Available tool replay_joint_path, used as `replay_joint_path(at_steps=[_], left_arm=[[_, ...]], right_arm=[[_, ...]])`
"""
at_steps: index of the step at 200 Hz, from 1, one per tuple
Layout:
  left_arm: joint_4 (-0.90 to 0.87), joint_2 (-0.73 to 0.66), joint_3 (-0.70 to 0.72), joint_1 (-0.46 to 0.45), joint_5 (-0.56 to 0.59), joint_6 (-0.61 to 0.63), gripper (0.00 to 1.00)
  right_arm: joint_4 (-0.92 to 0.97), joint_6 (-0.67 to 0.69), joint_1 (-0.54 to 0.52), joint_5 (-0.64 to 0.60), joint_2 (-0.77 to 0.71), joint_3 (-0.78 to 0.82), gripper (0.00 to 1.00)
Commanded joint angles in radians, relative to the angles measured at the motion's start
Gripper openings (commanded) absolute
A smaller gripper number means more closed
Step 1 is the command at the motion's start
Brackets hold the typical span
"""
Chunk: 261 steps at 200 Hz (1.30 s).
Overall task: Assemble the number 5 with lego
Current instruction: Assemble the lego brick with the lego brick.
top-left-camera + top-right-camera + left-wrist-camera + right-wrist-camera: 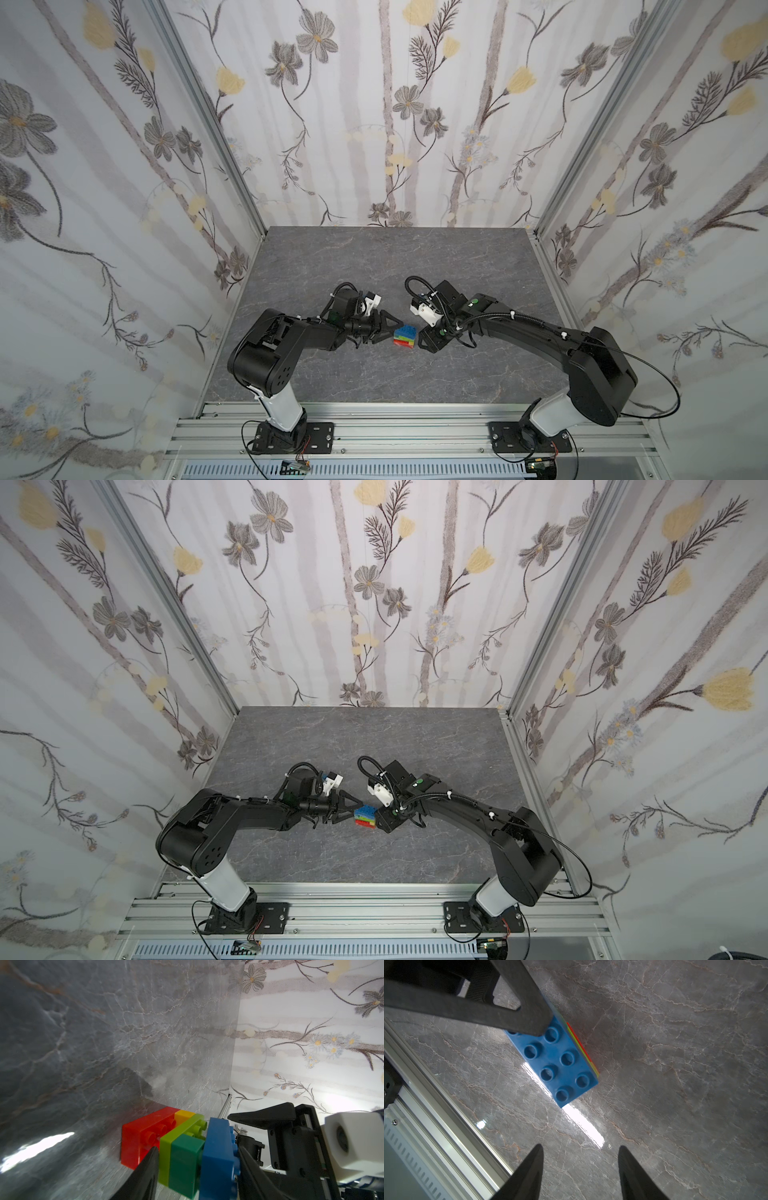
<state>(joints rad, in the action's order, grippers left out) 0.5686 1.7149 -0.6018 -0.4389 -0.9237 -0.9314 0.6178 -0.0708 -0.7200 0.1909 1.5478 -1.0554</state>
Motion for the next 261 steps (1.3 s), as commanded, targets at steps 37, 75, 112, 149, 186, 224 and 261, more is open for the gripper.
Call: replay_joint_path(at_steps=[37,75,112,149,186,224,261], left_arm=[[0.048,-0.003,0.008,0.001,-0.006,-0.029,0.55],[0.049,0.008,0.008,0.001,-0.007,-0.027,0.52],[0.047,0.017,0.004,0.0,-0.01,-0.023,0.47],[0.035,0.019,-0.003,0.0,-0.014,-0.016,0.41],[0.001,0.012,-0.009,0.002,-0.01,0.002,0.46],[-0.054,-0.015,-0.018,0.002,0.002,0.033,0.71],[-0.071,-0.038,-0.018,0.008,0.008,0.036,0.8]], right_arm=[[-0.03,-0.001,-0.001,-0.005,0.012,-0.003,0.57],[-0.029,0.003,-0.001,-0.019,0.018,-0.005,0.57],[-0.031,0.01,0.0,-0.026,0.02,-0.008,0.56],[-0.031,0.012,0.004,-0.029,0.017,-0.011,0.56],[-0.029,0.012,0.005,-0.035,0.005,-0.009,0.57],[-0.028,0.014,0.008,-0.039,-0.014,-0.008,0.58],[-0.024,0.027,0.006,-0.029,-0.033,-0.018,0.58]])
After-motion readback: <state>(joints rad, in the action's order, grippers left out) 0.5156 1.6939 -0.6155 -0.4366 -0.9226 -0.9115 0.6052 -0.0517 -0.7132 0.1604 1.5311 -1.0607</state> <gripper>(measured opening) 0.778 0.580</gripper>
